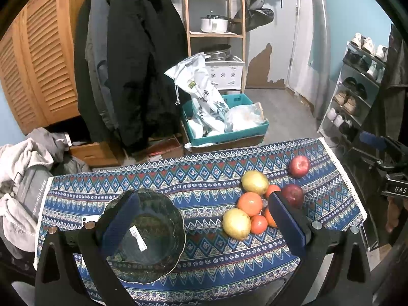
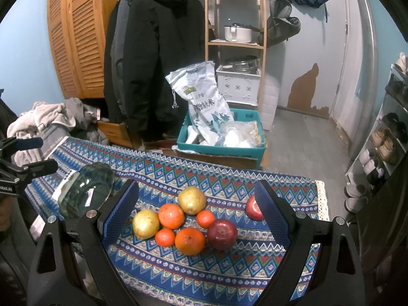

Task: Organize fruits

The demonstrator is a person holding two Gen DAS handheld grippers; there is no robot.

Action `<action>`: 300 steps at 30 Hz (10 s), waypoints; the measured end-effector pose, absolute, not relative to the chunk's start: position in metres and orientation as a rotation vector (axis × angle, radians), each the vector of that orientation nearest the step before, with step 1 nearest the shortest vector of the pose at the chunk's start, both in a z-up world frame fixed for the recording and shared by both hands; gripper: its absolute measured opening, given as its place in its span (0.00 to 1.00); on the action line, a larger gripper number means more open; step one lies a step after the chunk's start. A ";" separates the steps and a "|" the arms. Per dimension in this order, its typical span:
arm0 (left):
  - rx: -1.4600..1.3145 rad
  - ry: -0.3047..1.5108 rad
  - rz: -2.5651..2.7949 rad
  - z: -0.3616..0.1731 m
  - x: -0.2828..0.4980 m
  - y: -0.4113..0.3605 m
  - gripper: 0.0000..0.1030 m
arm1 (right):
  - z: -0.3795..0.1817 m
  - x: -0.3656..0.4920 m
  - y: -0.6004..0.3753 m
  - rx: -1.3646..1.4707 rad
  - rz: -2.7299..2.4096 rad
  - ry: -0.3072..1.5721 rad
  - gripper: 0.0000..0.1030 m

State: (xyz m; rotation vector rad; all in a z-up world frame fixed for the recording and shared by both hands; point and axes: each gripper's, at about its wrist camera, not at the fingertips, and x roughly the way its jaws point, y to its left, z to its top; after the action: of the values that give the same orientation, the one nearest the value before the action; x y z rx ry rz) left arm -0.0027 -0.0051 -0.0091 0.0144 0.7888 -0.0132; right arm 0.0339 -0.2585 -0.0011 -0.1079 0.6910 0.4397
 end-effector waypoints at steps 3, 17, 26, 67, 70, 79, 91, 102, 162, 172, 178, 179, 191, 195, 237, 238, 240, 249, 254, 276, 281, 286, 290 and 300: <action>0.014 0.788 -0.012 -0.009 -0.003 -0.005 0.99 | -0.001 0.034 -0.258 -0.108 0.439 0.691 0.88; 0.013 0.793 -0.015 -0.010 -0.002 -0.005 0.99 | -0.002 0.034 -0.259 -0.108 0.439 0.695 0.88; 0.018 0.808 -0.021 -0.013 0.000 -0.007 0.99 | -0.004 0.033 -0.261 -0.108 0.437 0.698 0.88; -0.004 1.085 -0.050 -0.098 0.067 -0.021 0.99 | -0.082 0.102 -0.263 -0.098 0.382 1.012 0.88; -0.012 1.134 -0.056 -0.114 0.076 -0.026 0.99 | -0.098 0.112 -0.269 -0.080 0.368 1.062 0.88; 0.014 1.237 -0.055 -0.160 0.098 -0.040 0.99 | -0.151 0.132 -0.272 -0.089 0.339 1.228 0.88; -0.021 1.371 -0.060 -0.218 0.115 -0.042 0.99 | -0.199 0.150 -0.267 -0.082 0.339 1.346 0.87; -0.138 1.415 -0.121 -0.242 0.122 -0.042 0.99 | -0.228 0.159 -0.266 -0.036 0.329 1.415 0.87; -0.051 1.069 -0.249 -0.134 0.070 -0.053 0.65 | -0.103 0.100 -0.248 -0.124 0.408 1.012 0.72; -0.039 0.978 -0.247 -0.101 0.054 -0.046 0.65 | -0.062 0.086 -0.241 -0.113 0.450 0.910 0.72; -0.030 0.930 -0.245 -0.082 0.046 -0.042 0.65 | -0.044 0.077 -0.229 -0.106 0.492 0.870 0.72; -0.029 0.921 -0.244 -0.078 0.044 -0.042 0.65 | -0.042 0.076 -0.228 -0.105 0.498 0.867 0.72; -0.072 0.890 -0.231 -0.057 0.030 -0.022 0.65 | -0.025 0.071 -0.201 -0.093 0.569 0.836 0.72; -0.075 0.869 -0.208 -0.052 0.026 -0.012 0.65 | -0.022 0.070 -0.187 -0.100 0.595 0.831 0.72; -0.284 0.924 0.092 -0.098 -0.008 0.166 0.66 | -0.070 0.087 0.021 -0.191 0.850 1.013 0.72; -0.291 0.934 0.097 -0.102 -0.008 0.170 0.66 | -0.075 0.088 0.026 -0.186 0.854 1.028 0.72; -0.311 0.961 0.110 -0.113 -0.007 0.179 0.66 | -0.087 0.090 0.035 -0.184 0.859 1.061 0.72; -0.376 1.069 0.147 -0.162 -0.008 0.206 0.66 | -0.140 0.100 0.058 -0.211 0.841 1.188 0.72; -0.374 1.105 0.156 -0.180 -0.005 0.207 0.66 | -0.162 0.098 0.066 -0.228 0.848 1.254 0.72; -0.412 1.305 0.188 -0.246 0.007 0.200 0.66 | -0.213 0.080 0.067 -0.305 0.862 1.390 0.72; -0.427 1.324 0.183 -0.247 0.009 0.201 0.66 | -0.217 0.079 0.067 -0.301 0.865 1.400 0.72; -0.423 1.300 0.177 -0.234 0.007 0.200 0.66 | -0.219 0.075 0.068 -0.300 0.878 1.401 0.73; -0.421 1.278 0.180 -0.225 0.003 0.202 0.68 | -0.213 0.078 0.062 -0.243 0.877 1.386 0.73; -0.373 1.200 0.151 -0.194 -0.002 0.190 0.68 | -0.169 0.088 0.033 -0.113 0.852 1.287 0.75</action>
State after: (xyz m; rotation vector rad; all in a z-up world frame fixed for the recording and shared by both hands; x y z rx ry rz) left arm -0.0016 0.1903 -0.1939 -0.3729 1.1998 0.1510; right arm 0.0884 0.0333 -0.1689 -0.1134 1.2871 0.8524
